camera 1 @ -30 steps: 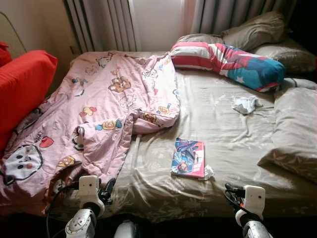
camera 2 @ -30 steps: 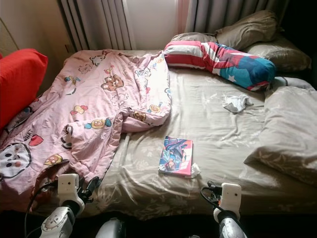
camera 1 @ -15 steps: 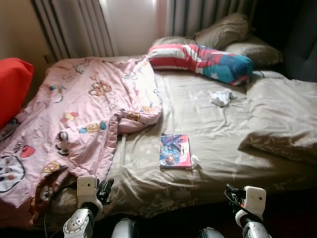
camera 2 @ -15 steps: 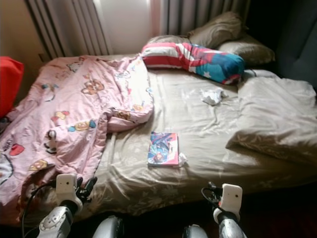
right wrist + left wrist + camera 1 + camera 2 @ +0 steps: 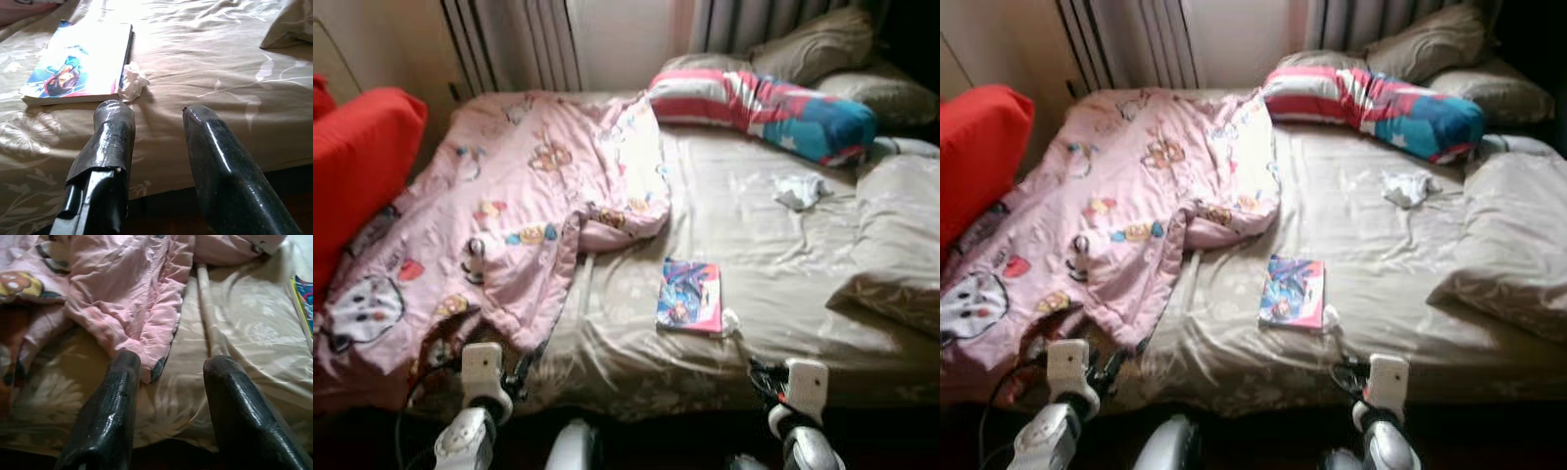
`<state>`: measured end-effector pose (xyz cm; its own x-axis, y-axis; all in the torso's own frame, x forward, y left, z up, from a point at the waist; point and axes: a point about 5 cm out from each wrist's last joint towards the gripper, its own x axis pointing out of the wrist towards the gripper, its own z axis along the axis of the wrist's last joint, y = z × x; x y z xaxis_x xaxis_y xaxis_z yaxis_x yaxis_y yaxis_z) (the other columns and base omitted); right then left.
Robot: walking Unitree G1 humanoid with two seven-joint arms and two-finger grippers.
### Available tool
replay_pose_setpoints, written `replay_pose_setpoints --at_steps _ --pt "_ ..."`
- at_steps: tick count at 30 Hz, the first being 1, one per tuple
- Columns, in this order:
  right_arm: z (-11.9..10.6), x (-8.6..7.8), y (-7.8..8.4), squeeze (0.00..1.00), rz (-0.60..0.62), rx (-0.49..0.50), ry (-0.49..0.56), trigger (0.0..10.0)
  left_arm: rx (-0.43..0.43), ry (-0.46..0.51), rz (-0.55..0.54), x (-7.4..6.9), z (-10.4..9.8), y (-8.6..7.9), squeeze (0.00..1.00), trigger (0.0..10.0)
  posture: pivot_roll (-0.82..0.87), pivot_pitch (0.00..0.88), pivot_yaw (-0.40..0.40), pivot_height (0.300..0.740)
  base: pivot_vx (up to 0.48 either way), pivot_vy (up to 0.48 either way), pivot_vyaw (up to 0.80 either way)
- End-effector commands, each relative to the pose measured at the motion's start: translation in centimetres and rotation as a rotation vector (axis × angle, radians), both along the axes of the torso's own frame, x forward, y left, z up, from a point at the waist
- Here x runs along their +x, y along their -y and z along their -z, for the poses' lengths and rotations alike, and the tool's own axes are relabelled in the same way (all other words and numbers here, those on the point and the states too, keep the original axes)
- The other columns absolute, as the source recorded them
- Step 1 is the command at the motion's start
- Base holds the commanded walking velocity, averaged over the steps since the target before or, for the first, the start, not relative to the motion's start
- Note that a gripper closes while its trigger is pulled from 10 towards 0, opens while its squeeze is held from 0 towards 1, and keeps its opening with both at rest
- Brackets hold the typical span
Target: Clean up the room
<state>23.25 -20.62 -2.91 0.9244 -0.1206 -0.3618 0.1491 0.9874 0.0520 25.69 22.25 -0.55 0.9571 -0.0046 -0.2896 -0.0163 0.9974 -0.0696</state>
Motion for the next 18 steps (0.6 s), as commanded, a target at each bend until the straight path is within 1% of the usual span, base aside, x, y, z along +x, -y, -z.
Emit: replay_pose_setpoints --at_steps 1,7,10,12,16,18 --pt "0.38 -0.49 0.21 0.0 0.019 0.005 -0.02 10.0 0.001 -0.004 0.001 0.09 -0.04 -0.05 0.0 10.0 -0.07 0.027 0.039 0.622 0.0 0.0 0.0" --pt "0.27 -0.38 0.23 0.0 0.036 0.02 -0.008 10.0 0.009 -0.001 0.0 0.13 -0.14 -0.21 0.0 10.0 -0.07 0.034 0.042 0.622 0.0 0.0 0.0" --pt "0.2 -0.38 0.1 0.0 0.006 -0.016 -0.006 10.0 0.009 0.001 0.0 0.12 -0.16 -0.25 0.0 10.0 -0.08 0.036 0.044 0.622 0.0 0.0 0.0" --pt "0.21 -0.44 0.16 0.0 0.015 -0.022 -0.006 10.0 0.01 0.001 0.0 0.09 -0.15 -0.26 0.0 10.0 -0.08 0.036 0.045 0.622 0.0 0.0 0.0" --pt "0.23 -0.47 0.14 0.0 0.024 -0.013 -0.005 10.0 0.014 0.001 0.003 0.05 -0.16 -0.3 0.0 10.0 -0.07 0.045 0.047 0.622 0.0 0.0 0.77" --pt "0.32 -0.52 0.14 0.0 0.042 0.015 -0.006 10.0 0.015 0.0 0.005 0.04 -0.15 -0.31 0.0 10.0 -0.08 0.046 0.047 0.622 0.0 0.0 0.0"
